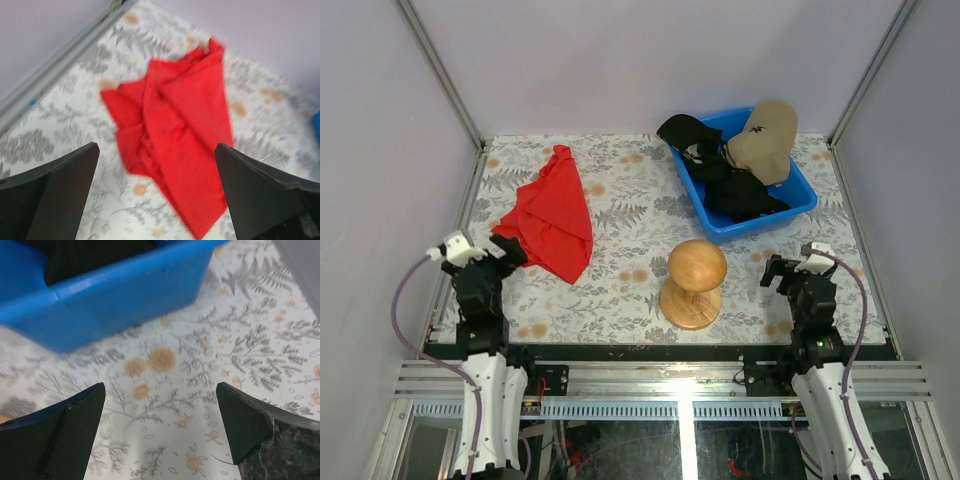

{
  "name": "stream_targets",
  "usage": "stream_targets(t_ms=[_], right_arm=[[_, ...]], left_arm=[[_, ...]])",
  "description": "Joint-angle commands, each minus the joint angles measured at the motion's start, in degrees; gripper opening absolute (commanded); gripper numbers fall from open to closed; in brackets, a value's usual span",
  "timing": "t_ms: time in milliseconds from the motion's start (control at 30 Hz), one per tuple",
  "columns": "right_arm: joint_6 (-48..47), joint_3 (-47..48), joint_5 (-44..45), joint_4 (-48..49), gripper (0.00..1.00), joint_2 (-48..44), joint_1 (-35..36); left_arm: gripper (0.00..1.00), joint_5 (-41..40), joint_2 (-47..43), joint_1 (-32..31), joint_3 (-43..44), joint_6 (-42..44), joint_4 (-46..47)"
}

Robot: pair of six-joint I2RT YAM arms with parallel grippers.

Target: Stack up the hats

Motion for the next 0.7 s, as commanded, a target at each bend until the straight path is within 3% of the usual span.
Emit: stream_targets(t_ms=[0,100,167,233,333,500,667], right_arm=[[9.6,11.0,4.1,-4.5,0.99,0.6,0.2],[14.6,18.6,4.9,-9.4,0.99,2.3,0.2],[19.0,25.0,3.9,-15.7,0.99,4.4,0.2],[15.8,32.3,-0.5,-22.9,0.99,7.8,0.3],[18.3,37.1,-0.4,-24.2,0.99,10.4,0.3],[20.9,44.2,-0.5,-25.4,0.99,11.2,0.3],[20.5,52.1,-8.6,-32.2,0.99,15.1,0.3]], left_arm=[[1.00,1.3,6.7,-0.5,14.2,-7.6,-5.7],[1.00,8.8,11.9,-0.5,22.2,-9.0,-6.0],[1.00,13.7,13.2,-0.5,22.9,-11.0,-1.8],[1.00,13.8,15.2,-0.6,21.5,-16.0,1.7],[1.00,17.7,22.4,-1.1,22.5,-19.8,1.5],[1.00,17.3,40.5,-3.3,32.4,-18.3,-9.3],[1.00,22.4,61.4,-3.4,44.2,-14.5,-21.0]])
